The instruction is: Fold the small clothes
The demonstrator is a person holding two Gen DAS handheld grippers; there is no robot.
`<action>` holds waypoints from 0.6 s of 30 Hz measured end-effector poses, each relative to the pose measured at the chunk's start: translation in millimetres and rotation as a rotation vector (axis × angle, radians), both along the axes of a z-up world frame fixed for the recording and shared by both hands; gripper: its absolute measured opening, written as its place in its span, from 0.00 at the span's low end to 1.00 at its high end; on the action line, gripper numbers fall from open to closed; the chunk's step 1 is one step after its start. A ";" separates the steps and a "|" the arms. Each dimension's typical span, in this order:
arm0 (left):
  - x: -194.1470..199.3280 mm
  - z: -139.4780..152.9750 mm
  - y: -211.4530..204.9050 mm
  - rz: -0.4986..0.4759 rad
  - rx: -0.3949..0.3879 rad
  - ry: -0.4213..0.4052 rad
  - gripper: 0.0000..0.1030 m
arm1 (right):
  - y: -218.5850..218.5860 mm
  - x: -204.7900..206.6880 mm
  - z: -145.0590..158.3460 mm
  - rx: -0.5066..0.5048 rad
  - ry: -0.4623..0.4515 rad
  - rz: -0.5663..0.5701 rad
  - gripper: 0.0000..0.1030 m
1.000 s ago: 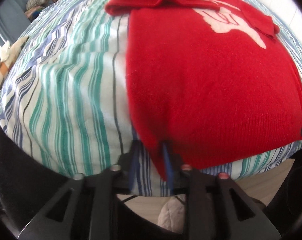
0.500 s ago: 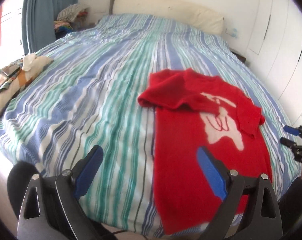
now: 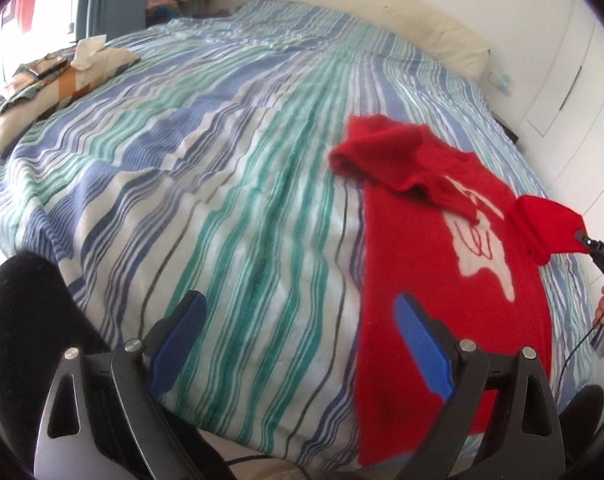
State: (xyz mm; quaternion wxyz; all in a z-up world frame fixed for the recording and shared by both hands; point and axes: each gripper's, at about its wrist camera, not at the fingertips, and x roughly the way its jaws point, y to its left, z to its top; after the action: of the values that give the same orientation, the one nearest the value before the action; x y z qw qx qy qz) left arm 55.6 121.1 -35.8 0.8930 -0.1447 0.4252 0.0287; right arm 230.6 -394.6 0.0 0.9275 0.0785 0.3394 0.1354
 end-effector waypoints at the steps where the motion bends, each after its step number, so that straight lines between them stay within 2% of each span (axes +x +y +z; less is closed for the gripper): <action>1: 0.0 -1.2 3.0 0.010 -0.010 0.006 0.93 | -31.4 -5.1 8.8 0.039 -0.019 -0.083 0.07; 4: 0.8 -2.7 3.3 0.022 -0.025 0.019 0.93 | -124.3 -19.3 18.3 0.117 -0.037 -0.338 0.07; 6: 3.0 -3.4 -3.1 0.012 -0.020 0.029 0.93 | -175.1 -31.6 11.4 0.160 -0.025 -0.486 0.08; 8: 5.9 -4.4 -12.1 -0.009 -0.012 0.044 0.93 | -209.6 -42.1 -2.1 0.189 -0.007 -0.583 0.08; 12: 10.0 1.1 -29.9 -0.054 0.023 0.057 0.93 | -237.1 -58.3 -37.6 0.332 0.028 -0.653 0.07; 16: 10.2 13.1 -40.9 -0.074 0.063 0.035 0.93 | -252.2 -73.1 -69.2 0.558 0.063 -0.712 0.07; 17: 10.7 14.3 -43.1 -0.078 0.068 0.033 0.93 | -254.0 -74.6 -69.5 0.544 0.080 -0.735 0.07; 18: 12.1 14.5 -44.6 -0.085 0.072 0.035 0.93 | -253.5 -73.4 -67.4 0.480 0.109 -0.760 0.07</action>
State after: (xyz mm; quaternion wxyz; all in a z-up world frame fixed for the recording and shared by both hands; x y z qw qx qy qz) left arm 67.7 76.5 -21.3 0.8905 -0.0936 0.4452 0.0087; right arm 157.2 -648.1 -67.4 0.8477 0.4176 0.2939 -0.1441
